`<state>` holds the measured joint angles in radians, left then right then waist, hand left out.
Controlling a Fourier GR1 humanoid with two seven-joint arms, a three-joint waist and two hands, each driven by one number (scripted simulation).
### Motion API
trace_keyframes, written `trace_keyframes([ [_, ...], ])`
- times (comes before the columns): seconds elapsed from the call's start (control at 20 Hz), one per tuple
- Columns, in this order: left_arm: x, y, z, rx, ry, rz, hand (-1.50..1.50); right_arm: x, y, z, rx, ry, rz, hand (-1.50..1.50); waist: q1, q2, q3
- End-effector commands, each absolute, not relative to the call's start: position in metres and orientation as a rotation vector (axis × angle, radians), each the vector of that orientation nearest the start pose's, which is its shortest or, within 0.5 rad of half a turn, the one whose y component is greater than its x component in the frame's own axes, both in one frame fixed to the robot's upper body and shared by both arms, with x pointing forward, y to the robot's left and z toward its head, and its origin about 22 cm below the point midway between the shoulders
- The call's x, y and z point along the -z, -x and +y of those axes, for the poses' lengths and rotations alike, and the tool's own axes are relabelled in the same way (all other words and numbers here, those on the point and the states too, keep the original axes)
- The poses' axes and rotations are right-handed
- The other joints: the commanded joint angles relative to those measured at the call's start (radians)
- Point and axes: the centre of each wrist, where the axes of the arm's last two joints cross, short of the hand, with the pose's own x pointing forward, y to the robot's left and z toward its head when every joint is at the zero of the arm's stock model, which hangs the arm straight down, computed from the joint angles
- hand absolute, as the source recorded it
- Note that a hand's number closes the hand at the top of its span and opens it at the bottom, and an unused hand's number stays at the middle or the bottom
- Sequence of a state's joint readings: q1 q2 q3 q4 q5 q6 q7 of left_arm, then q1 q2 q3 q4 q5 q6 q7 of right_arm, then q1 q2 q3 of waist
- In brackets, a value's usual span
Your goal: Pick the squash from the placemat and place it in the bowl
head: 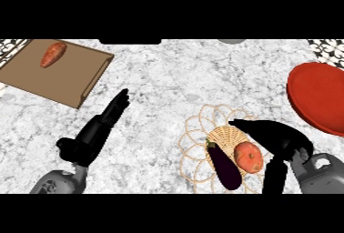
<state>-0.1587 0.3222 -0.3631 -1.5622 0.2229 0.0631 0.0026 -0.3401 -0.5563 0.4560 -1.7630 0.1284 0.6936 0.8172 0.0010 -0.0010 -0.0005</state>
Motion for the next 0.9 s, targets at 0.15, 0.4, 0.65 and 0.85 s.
trace_keyframes([
  [0.15, -0.030, -0.257, 0.191, 0.362, 0.176, -1.595, 0.00, -0.082, -0.251, -0.197, -1.476, 0.465, -0.819, -1.50, 0.000, 0.001, 0.001],
  [0.4, -0.033, -0.265, 0.210, 0.372, 0.148, -1.585, 0.00, -0.086, -0.233, -0.190, -1.459, 0.503, -0.889, -1.50, -0.003, 0.000, 0.001],
  [0.65, -0.036, -0.260, 0.213, 0.367, 0.159, -1.574, 0.00, -0.083, -0.228, -0.203, -1.475, 0.622, -0.899, -1.50, -0.002, 0.000, 0.001],
  [0.85, -0.040, -0.254, 0.209, 0.385, 0.171, -1.606, 0.00, -0.067, -0.248, -0.228, -1.438, 0.639, -0.878, -1.50, 0.001, 0.001, 0.001],
])
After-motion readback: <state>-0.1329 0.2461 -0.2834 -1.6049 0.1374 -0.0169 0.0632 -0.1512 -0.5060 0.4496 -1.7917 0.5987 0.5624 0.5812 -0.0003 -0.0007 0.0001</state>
